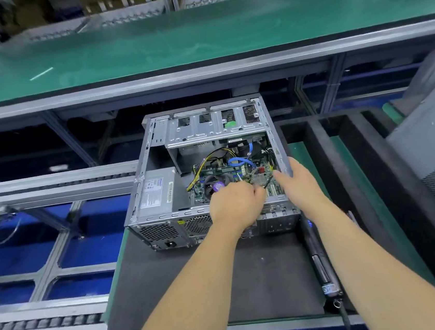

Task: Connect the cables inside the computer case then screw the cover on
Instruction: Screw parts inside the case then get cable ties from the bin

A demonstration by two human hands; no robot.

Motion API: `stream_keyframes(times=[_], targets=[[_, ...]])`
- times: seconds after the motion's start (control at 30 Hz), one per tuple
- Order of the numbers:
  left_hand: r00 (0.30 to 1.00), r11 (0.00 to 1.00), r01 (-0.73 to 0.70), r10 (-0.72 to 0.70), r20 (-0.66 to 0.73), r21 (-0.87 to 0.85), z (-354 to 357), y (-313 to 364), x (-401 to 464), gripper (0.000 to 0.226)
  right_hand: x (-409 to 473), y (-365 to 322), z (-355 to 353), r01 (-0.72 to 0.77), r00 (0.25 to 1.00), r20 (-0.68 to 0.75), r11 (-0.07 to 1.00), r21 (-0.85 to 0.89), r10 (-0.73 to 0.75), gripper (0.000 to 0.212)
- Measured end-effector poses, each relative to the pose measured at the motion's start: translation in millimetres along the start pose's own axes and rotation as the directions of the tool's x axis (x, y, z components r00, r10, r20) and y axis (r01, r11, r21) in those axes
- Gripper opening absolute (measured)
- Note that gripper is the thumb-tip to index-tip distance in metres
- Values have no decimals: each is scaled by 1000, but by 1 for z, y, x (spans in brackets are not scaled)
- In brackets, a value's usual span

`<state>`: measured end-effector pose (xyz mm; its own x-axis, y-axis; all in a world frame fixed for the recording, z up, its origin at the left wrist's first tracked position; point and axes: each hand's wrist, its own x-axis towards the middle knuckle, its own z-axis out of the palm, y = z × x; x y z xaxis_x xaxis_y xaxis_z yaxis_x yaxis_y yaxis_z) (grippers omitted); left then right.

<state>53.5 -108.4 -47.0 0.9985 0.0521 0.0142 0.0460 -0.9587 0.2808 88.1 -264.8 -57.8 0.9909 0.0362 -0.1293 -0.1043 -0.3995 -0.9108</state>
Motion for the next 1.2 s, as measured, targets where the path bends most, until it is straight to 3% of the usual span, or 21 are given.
stream_keyframes(times=[0.13, 0.3, 0.5, 0.6, 0.7, 0.77, 0.83, 0.87, 0.9, 0.97, 1.07, 1.13, 1.2], targets=[[998, 998, -35, 39, 57, -61, -4, -8, 1, 50, 1, 1, 4, -30, 999, 44, 999, -19, 31, 45], [984, 942, 124, -76, 160, -313, -14, -17, 20, 39, -13, -1, 20, -29, 999, 46, 999, 28, 28, 49], [972, 849, 229, -169, 164, -476, -24, -15, 29, 34, -46, -15, 71, -124, 992, 54, 983, 133, 117, 78], [973, 854, 222, -165, 161, -470, -31, -13, 29, 41, -71, -30, 101, -88, 996, 56, 968, 235, 76, 85], [972, 908, 211, -156, 177, -362, -38, -12, 32, 46, -103, -47, 128, -19, 997, 80, 962, 272, -3, 103], [974, 951, 198, -162, 161, -238, -40, -13, 33, 58, -117, -47, 135, 6, 986, 160, 975, 221, -42, 97], [986, 983, 161, -156, 60, -86, -36, -15, 29, 64, -116, -39, 129, 27, 978, 203, 993, 114, -50, 57], [990, 990, 139, -139, 1, -33, -32, -16, 25, 63, -109, -36, 121, 20, 988, 151, 998, 58, -29, 31], [992, 993, 119, -120, -48, -14, -26, -16, 21, 60, -98, -33, 110, -12, 998, 57, 1000, -14, 12, 25], [992, 997, 74, -73, -106, -3, -16, -18, 17, 62, -71, -39, 87, -46, 980, -199, 990, -133, 18, 41], [994, 998, 22, -16, -108, 54, -8, -22, 21, 68, -13, -59, 65, 79, 886, -438, 981, -177, -151, 36], [997, 999, 26, -23, -75, 40, -5, -22, 24, 73, 33, -74, 54, 128, 855, -446, 941, -314, -265, 22], [1000, 998, 7, -6, -13, 68, -1, -21, 26, 79, 77, -83, 50, 95, 898, -322, 847, -522, -300, 37]])
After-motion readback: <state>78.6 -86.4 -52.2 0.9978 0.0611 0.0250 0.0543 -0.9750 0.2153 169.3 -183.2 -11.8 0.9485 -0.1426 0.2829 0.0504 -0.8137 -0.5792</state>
